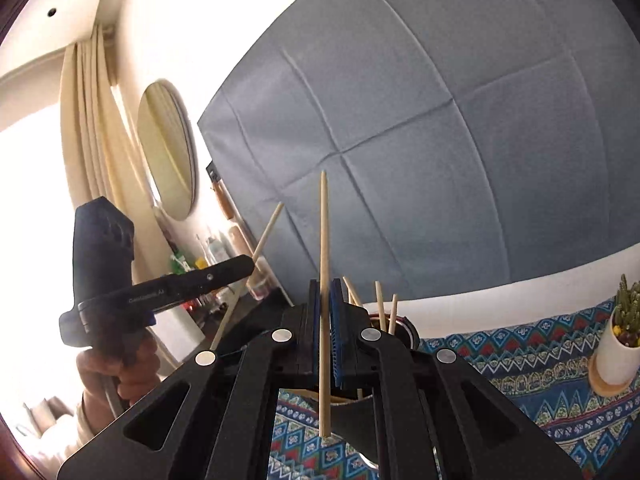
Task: Organize utensils
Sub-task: 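Lift both held sticks and carry them above the black cup, then lower both held sticks into the black cup and open the tools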
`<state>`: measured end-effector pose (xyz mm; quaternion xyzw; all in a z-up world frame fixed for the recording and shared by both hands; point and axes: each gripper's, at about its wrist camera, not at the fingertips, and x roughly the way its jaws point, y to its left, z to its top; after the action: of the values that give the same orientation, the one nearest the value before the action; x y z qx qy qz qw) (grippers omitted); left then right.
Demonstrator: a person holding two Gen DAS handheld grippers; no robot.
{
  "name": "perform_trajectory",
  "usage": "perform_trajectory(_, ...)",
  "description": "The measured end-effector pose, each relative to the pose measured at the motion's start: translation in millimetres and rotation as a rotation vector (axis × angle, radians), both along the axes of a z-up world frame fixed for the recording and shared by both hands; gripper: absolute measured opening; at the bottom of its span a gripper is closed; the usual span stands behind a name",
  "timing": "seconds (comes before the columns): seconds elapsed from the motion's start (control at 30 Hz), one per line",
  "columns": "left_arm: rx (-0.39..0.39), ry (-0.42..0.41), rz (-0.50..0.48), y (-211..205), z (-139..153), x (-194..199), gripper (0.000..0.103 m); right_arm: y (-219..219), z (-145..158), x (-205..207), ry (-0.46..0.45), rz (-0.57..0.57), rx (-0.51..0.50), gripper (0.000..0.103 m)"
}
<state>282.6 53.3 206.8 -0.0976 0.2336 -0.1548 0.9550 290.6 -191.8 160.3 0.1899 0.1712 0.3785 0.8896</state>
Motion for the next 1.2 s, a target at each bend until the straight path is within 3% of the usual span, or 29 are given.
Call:
perform_trajectory(0.23, -0.009, -0.115, 0.02, -12, -4, 26, 0.005, 8, -22, 30, -0.011, -0.025, 0.053, 0.005)
perform_trajectory(0.4, -0.087, -0.202, -0.011, -13, -10, 38, 0.005, 11, -35, 44, -0.021, -0.046, 0.075, 0.005)
perform_trajectory(0.6, -0.171, -0.236, -0.044, -17, -28, 46, 0.005, 17, -47, 42, -0.066, -0.027, 0.092, 0.005)
perform_trajectory(1.07, -0.12, -0.249, -0.037, -19, -64, 33, 0.005, 33, -51, 18, -0.15, -0.06, -0.103, 0.005)
perform_trajectory(1.2, -0.059, -0.255, -0.012, -15, -66, 23, 0.005, 32, -47, 8, -0.162, -0.06, -0.162, 0.005)
